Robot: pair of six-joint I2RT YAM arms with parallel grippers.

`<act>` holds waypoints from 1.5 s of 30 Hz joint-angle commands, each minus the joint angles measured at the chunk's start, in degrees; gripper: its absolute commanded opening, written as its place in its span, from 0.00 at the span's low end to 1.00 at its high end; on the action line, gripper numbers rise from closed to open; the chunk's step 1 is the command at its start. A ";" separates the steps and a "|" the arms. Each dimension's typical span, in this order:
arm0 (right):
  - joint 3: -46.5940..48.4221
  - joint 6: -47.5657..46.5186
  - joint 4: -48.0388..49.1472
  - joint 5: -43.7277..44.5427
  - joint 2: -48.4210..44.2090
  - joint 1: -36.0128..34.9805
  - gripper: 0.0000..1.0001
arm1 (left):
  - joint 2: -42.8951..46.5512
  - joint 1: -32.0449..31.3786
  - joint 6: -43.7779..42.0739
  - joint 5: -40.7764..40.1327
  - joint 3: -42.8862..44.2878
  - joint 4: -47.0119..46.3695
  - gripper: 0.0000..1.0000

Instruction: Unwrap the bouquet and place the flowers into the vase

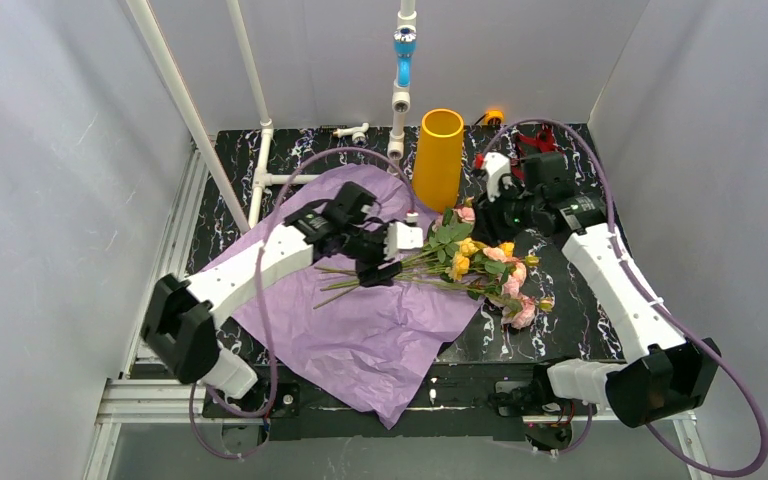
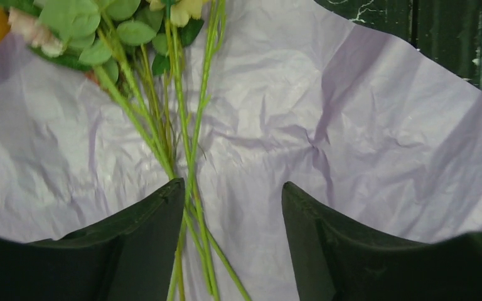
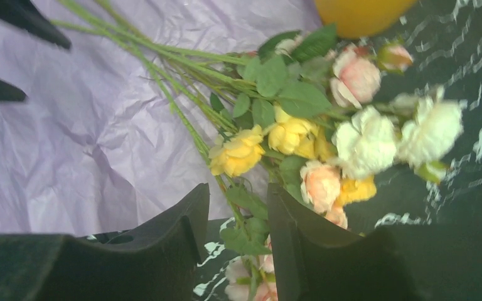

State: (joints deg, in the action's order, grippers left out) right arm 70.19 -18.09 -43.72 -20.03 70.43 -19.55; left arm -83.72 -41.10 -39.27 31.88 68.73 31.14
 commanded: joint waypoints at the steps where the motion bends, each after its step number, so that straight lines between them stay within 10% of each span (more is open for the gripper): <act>1: 2.54 10.52 -2.48 -2.87 -0.95 6.69 0.48 | -6.87 -5.62 -4.51 -2.51 5.20 -5.00 0.52; 18: 3.03 22.31 -2.11 -0.46 -6.04 12.29 0.51 | -29.48 -12.51 -9.62 -13.00 13.86 -11.14 0.41; 32: 16.13 18.63 -2.05 1.37 -2.41 13.57 0.52 | -30.24 -12.77 1.27 -10.26 18.11 -0.73 0.00; 38: 19.76 21.12 -1.10 0.34 -1.50 13.73 0.55 | -25.01 -12.16 9.63 -9.67 22.15 1.48 0.00; 45: 22.33 27.26 2.17 -2.24 -2.94 14.06 0.91 | -16.93 -5.90 27.69 -7.23 23.97 0.00 0.00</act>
State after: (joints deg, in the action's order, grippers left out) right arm 89.49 5.17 -45.71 -19.99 69.01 -5.93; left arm -109.51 -51.46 -24.43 21.74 90.59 31.33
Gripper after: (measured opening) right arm 0.824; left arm 0.037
